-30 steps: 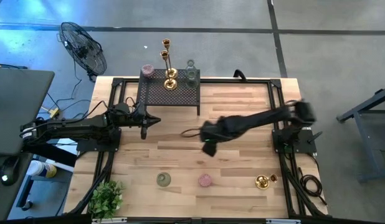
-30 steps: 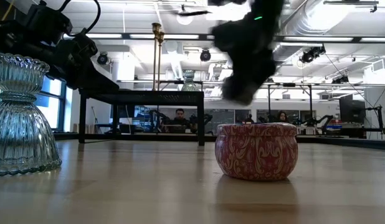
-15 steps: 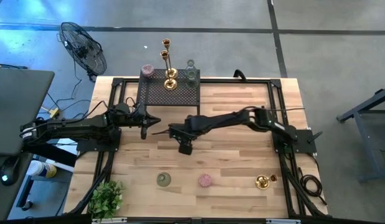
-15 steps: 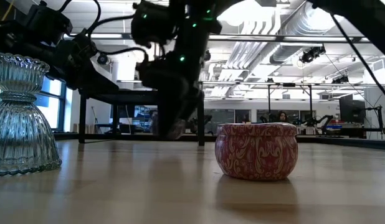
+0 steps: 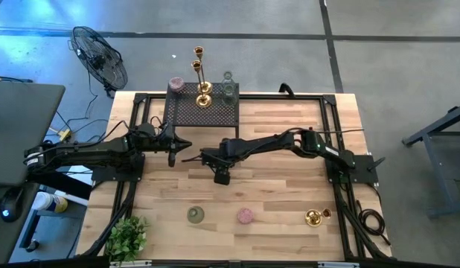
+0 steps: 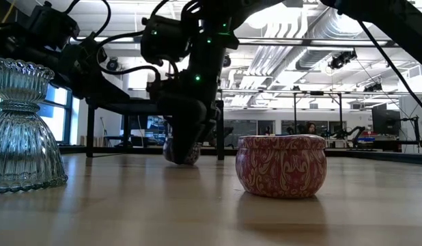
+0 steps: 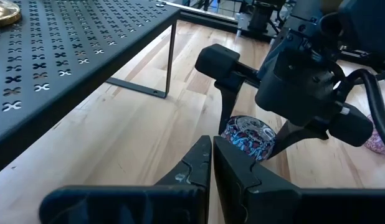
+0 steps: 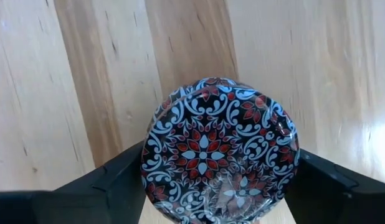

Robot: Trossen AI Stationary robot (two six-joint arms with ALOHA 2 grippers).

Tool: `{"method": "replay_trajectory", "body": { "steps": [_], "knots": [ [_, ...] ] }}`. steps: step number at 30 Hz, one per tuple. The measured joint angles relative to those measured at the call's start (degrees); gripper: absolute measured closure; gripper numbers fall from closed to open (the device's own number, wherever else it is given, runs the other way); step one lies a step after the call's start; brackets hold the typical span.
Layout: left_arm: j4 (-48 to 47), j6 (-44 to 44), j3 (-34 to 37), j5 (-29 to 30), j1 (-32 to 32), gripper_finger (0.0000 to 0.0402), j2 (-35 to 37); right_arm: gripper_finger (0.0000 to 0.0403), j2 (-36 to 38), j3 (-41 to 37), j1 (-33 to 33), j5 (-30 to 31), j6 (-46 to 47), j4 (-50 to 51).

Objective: Pick & Place candle stick holders
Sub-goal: Put the black and red scented candle on the shelf

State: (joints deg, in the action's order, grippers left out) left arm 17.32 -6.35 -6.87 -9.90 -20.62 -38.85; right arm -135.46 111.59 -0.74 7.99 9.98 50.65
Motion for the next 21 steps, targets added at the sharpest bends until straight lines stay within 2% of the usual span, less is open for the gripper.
{"method": "replay_trajectory", "body": {
  "steps": [9, 18, 21],
  "knots": [
    [-0.2, 0.0, 0.0, 0.0, 0.0, 0.0388, 0.0, 0.0068, 0.0, 0.0, 0.0, -0.5, -1.1, -2.9],
    [-0.9, 0.0, 0.0, -0.1, 0.0, 0.0388, 0.0, 0.0067, 0.9, 0.0, -0.4, -1.3, -4.0, -3.4],
    [-0.8, 0.0, 0.0, -0.1, 0.0, 0.0388, 0.0, 0.0065, 2.5, 0.1, -1.3, 0.5, -4.8, -3.4]
  ]
}}
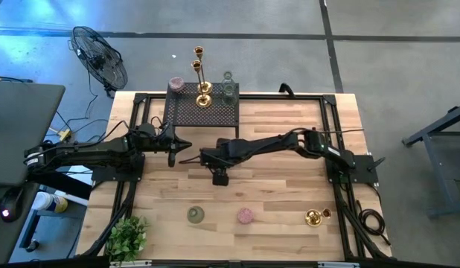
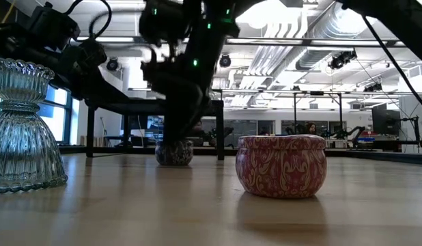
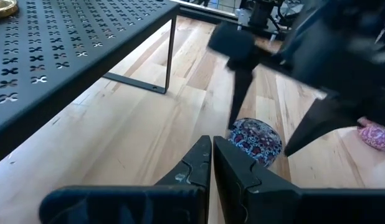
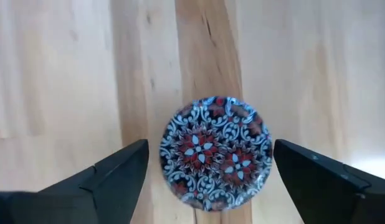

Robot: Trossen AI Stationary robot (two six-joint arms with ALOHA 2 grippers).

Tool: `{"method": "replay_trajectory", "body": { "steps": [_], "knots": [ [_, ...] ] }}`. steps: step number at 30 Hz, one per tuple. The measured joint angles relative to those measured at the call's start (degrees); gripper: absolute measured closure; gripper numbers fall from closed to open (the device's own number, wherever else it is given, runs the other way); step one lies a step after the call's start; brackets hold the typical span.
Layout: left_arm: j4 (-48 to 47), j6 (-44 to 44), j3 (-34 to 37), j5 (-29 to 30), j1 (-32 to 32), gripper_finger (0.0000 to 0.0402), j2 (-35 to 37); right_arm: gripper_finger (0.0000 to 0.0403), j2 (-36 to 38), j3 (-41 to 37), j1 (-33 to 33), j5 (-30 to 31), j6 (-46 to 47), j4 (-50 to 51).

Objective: Pick & Place candle stick holders
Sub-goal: Put the black and red scented candle on the shelf

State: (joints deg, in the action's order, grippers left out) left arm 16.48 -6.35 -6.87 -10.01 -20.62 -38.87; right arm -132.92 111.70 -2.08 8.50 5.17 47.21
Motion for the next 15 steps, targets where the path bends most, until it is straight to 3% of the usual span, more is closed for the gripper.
{"method": "replay_trajectory", "body": {
  "steps": [8, 13, 15],
  "knots": [
    [-0.3, 0.0, 0.0, -0.1, 0.0, 0.0388, 0.0, 0.0077, 4.0, 0.0, -3.1, 4.8, -0.2, 4.4],
    [-2.2, 0.0, 0.0, -0.4, 0.0, 0.0388, 0.0, 0.0113, 4.1, -0.2, -6.3, 9.5, 2.4, 14.8],
    [-3.0, 0.0, 0.0, -0.5, 0.0, 0.0388, 0.0, 0.0135, 4.3, -1.9, -7.2, 10.9, 2.8, 14.3]
  ]
}}
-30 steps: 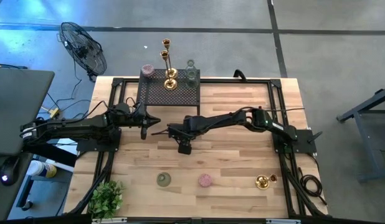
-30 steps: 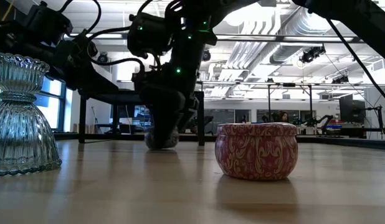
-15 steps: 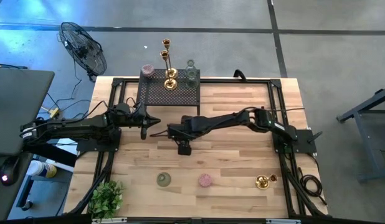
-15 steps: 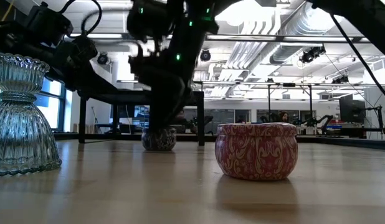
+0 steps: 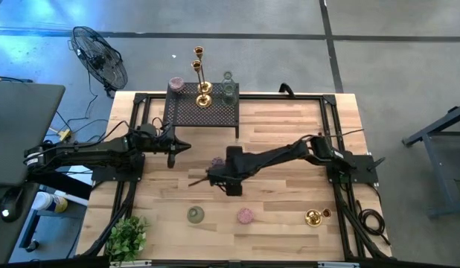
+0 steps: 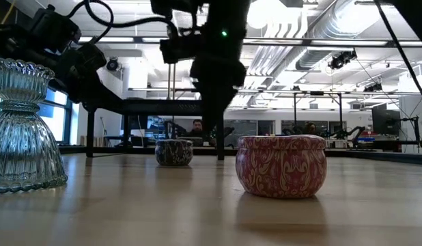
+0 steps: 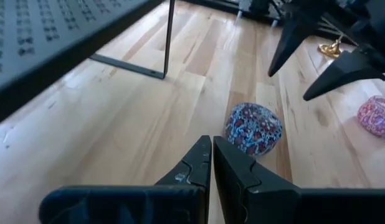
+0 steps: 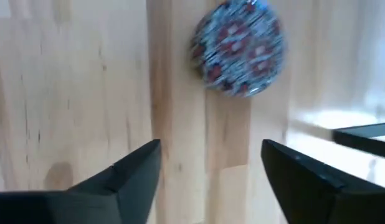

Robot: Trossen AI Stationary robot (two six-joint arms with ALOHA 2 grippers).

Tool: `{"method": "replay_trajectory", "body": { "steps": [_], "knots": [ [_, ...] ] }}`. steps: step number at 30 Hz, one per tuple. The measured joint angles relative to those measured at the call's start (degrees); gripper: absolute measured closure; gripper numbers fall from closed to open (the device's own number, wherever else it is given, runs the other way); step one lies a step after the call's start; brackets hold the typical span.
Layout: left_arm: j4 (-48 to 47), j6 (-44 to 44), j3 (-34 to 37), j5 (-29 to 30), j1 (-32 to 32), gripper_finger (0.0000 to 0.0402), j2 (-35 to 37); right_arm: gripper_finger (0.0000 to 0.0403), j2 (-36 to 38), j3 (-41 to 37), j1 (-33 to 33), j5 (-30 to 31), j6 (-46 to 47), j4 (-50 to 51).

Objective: Pick & Place candle stick holders
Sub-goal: Put the black and red scented candle on the shelf

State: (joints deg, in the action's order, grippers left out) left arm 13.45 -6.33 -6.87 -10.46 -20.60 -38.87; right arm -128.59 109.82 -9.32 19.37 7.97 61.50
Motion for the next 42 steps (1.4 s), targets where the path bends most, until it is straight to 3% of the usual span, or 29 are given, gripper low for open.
{"method": "replay_trajectory", "body": {
  "steps": [6, 18, 21, 25, 32, 36, 42],
  "knots": [
    [-0.4, 0.0, 0.0, -1.5, 0.0, 0.0388, 0.0, 0.0221, 8.8, -17.4, -1.4, -1.1, 1.0, -16.8],
    [-0.7, -1.4, -1.9, -3.8, 1.8, 0.0388, -0.1, 0.039, 43.6, -62.3, -0.1, 2.5, 1.8, -61.0],
    [-3.1, -1.2, -4.4, -2.3, 5.8, 0.0388, -1.1, 0.0396, 51.2, -70.1, 2.2, 5.6, 1.0, -69.9],
    [-5.0, 0.5, -7.7, 4.1, 13.0, 0.0388, -4.5, 0.0388, 58.1, -78.9, 5.6, 7.9, 0.8, -81.1],
    [-10.8, -3.6, -15.1, 9.9, 19.4, 0.0377, -13.5, 0.0399, 61.7, -88.2, 8.1, 7.0, 0.5, -95.6],
    [-17.6, -5.0, -21.3, 11.8, 20.8, 0.0329, -19.5, 0.0397, 61.5, -89.1, 8.1, 6.8, 0.7, -96.1],
    [-19.5, -6.6, -29.2, 12.1, 23.2, 0.0204, -31.4, 0.04, 61.5, -89.1, 8.1, 6.5, -0.5, -96.1]
  ]
}}
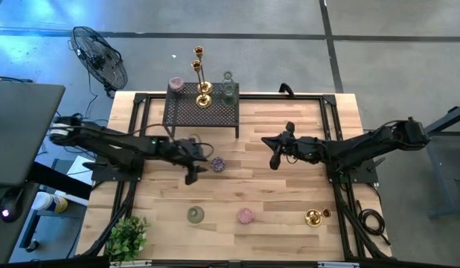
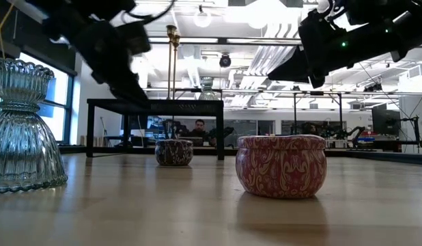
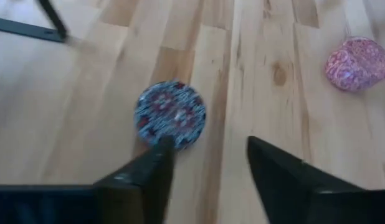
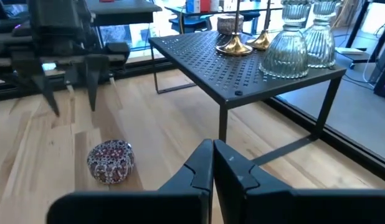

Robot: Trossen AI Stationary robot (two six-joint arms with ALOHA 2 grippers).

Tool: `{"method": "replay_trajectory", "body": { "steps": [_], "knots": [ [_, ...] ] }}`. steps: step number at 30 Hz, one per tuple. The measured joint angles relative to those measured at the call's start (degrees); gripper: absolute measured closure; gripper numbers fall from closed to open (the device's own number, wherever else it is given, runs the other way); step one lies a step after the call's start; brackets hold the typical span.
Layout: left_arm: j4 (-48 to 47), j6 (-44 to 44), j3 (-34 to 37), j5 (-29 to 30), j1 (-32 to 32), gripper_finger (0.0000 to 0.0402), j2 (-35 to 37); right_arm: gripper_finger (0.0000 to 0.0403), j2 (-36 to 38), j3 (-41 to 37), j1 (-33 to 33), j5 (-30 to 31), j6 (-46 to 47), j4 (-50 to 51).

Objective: Pick & Place candle stick holders
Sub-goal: Put the black and red scented candle on the shelf

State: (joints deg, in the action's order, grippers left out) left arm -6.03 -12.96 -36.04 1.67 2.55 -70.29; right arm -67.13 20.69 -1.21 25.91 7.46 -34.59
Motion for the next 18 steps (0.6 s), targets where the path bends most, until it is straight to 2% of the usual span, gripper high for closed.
{"method": "replay_trajectory", "body": {
  "steps": [3, 5, 9, 13, 18],
  "knots": [
    [-0.3, -1.1, -3.3, 0.9, 0.8, 0.014, -5.3, 0.0401, 0.0, 0.0, 0.0, -0.9, 0.0, 0.0],
    [-0.1, -1.3, -5.0, 3.4, 1.5, 0.0103, -8.1, 0.0402, 0.0, 0.0, 0.0, -1.3, 0.0, 0.0],
    [-0.2, -0.7, -7.3, 4.8, 1.7, 0.0052, -13.0, 0.0402, 0.0, 0.0, 0.0, -1.4, 0.0, 0.0],
    [-0.1, -0.3, -8.2, 5.1, 1.7, 0.0032, -15.8, 0.0401, 0.0, 0.0, 0.0, -1.7, 0.1, 0.0],
    [0.8, -0.2, -8.3, 6.3, 1.6, 0.003, -17.2, 0.0402, 0.0, 0.0, 0.0, -2.0, 0.1, 0.0]
  ]
}}
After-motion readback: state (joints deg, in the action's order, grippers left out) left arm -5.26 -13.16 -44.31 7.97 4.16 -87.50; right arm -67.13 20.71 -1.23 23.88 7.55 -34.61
